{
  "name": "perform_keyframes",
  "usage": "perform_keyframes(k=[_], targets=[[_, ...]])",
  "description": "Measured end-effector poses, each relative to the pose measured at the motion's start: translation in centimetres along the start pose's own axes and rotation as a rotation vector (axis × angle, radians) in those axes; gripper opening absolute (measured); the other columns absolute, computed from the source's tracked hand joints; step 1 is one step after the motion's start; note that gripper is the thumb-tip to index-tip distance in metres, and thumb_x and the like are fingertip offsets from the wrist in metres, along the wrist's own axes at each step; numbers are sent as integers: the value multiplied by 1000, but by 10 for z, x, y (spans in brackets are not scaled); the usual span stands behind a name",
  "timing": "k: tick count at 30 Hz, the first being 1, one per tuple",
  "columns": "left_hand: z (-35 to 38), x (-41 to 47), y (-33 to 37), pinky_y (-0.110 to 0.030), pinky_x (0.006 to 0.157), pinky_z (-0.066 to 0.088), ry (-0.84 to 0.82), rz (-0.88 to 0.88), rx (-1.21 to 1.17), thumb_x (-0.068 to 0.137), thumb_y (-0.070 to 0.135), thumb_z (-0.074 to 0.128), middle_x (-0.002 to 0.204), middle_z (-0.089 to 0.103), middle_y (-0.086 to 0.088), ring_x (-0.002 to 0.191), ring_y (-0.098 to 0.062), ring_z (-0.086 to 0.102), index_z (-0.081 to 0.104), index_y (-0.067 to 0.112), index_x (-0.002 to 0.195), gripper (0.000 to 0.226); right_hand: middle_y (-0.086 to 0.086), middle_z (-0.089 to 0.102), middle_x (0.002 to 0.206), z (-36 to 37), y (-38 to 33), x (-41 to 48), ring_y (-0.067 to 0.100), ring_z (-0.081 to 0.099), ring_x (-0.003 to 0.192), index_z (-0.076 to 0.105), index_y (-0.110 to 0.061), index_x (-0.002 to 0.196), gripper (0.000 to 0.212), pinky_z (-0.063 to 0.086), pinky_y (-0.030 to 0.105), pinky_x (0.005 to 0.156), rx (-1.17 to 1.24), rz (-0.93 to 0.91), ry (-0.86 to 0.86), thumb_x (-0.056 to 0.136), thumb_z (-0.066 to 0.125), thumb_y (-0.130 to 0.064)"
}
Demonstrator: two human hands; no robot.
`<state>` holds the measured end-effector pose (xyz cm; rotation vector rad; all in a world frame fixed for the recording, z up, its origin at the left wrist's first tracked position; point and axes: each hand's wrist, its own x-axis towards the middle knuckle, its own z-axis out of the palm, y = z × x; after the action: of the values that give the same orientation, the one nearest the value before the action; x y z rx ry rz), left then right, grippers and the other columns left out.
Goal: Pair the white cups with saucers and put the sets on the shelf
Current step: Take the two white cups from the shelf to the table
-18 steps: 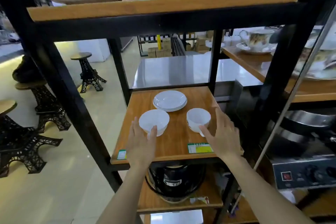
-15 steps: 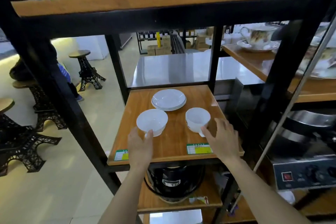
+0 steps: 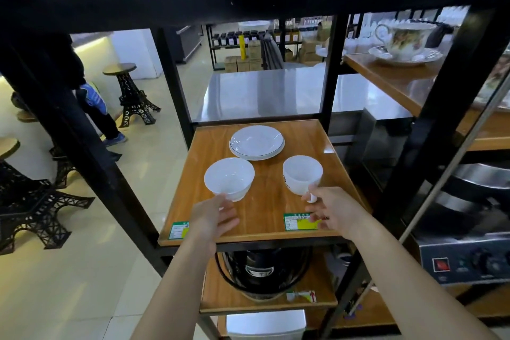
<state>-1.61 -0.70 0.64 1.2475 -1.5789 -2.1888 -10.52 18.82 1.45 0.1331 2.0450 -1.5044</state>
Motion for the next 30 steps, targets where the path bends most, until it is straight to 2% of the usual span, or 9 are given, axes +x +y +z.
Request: perform_keyframes(k=[2,5,8,13,15,17,20,25,30], targets=[[-3,2,-1,-46,95,51,-11,-34,-52,96,22,49,101,62,-13,95,-25,62,50,4,120,31,21,58,115,0,0,-2,22,63,84,57,-3,104,33,53,30,65,131,13,-61,97,42,-32],[-5,4,0,-50,111,35,-26,-47,-92,95,22,48,125,57,-11,101,-26,60,55,7,83,20,21,55,121,4,1,-3,25,63,99,49,-2,111,32,56,31,77,222,-12,-71,97,43,-31],[-6,-2,0,-41,107,41,-30,12,-185,96,17,45,125,53,-12,102,-24,61,53,3,106,19,14,55,122,13,1,-6,25,60,111,36,-7,135,47,52,32,90,156,-50,-22,98,38,-37],[-15,-18,-4,-29,88,45,-88,67,-189,96,16,43,114,57,-7,91,-14,64,50,10,75,23,12,59,103,22,10,-21,19,63,87,39,-12,136,46,53,26,72,146,-82,125,98,34,-38],[-22,-30,-5,-28,92,46,-102,100,-146,95,12,44,97,56,-7,96,-16,64,45,10,68,27,8,58,88,25,19,-30,18,61,80,43,-12,131,43,54,31,80,175,-110,166,98,35,-37],[-29,-42,-7,-31,98,46,-132,139,-128,95,7,44,85,50,-10,98,-19,62,45,10,65,30,6,58,84,28,26,-44,18,60,79,45,-13,129,40,53,35,83,228,-136,196,98,35,-36],[-40,-65,-14,-34,100,45,-205,177,-86,95,5,43,74,41,-8,98,-23,58,43,11,63,33,6,57,85,30,40,-71,17,60,72,46,-14,128,37,52,28,67,281,-165,247,99,35,-34],[-47,-101,-40,-37,104,44,-343,126,-31,96,5,41,76,44,-7,102,-24,57,45,16,69,29,9,56,84,16,79,-125,16,59,65,46,-10,130,39,47,24,56,384,-168,344,99,35,-31],[-17,-143,-70,-35,104,44,-440,47,74,97,10,45,76,44,-8,97,-23,56,52,9,70,27,8,54,76,-20,123,-186,17,54,65,49,-14,115,29,46,29,65,486,-116,486,99,36,-34]])
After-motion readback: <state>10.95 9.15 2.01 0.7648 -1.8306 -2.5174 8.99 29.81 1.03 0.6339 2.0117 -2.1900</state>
